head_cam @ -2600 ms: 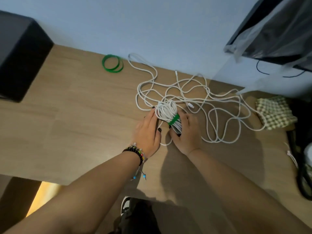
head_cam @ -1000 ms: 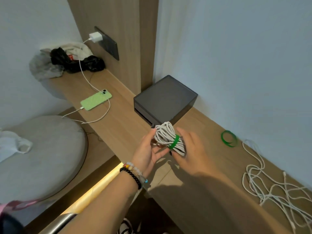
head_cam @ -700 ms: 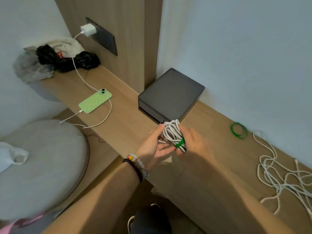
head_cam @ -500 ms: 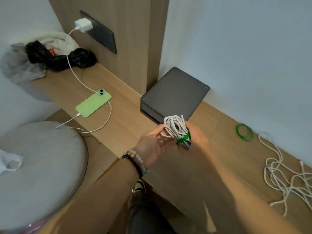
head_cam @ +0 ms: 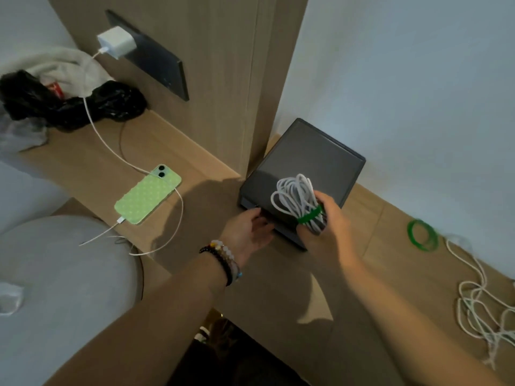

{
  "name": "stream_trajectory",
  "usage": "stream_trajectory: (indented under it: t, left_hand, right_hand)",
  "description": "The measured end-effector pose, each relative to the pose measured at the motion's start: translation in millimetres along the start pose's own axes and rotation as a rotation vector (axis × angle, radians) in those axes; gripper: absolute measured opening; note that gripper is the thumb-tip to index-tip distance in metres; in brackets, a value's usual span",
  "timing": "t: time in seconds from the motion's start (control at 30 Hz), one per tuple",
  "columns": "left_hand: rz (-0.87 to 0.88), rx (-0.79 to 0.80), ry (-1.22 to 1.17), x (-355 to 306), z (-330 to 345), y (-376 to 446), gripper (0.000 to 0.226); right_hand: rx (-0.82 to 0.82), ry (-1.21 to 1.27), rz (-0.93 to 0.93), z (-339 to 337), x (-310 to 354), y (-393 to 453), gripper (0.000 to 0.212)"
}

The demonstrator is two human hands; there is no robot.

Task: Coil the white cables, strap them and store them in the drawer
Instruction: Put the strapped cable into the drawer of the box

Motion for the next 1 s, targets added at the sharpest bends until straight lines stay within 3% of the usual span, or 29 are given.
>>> stream_trajectory:
  t: [0.13, 0.53, 0.8, 1.0]
  left_hand:
    - [-0.083, -0.057, 0.031, 3.9, -1.0, 13.8, 0.017]
    - [-0.253, 0.017, 0.126, -16.7, -7.3, 31.6, 0.018]
    - [-0.238, 0.103, 0.194, -24.2, -23.7, 25.9, 0.018]
    - [-0.205, 0.083, 0.34, -23.1, -44.6, 16.3, 0.034]
  right_hand:
    - [0.002, 0.066, 0.047, -0.6, -2.7, -1.6, 0.07]
    - [0.038, 0.039, 0.258, 7.5, 15.0, -33.3, 0.061]
    - [-0.04, 0.008, 0.333, 23.0, 30.1, -42.0, 0.06]
    - [-0.025, -0.013, 0.354, 33.6, 35.4, -49.7, 0.062]
Point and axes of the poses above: each hand's wrist, its own y-axis towards the middle knuckle, its own z-axis out of the palm, x = y × z, the point moved 2 cm from there along y, towards the middle knuckle, and after that the axes turned 9 degrees about -y, right-handed, at the moved point
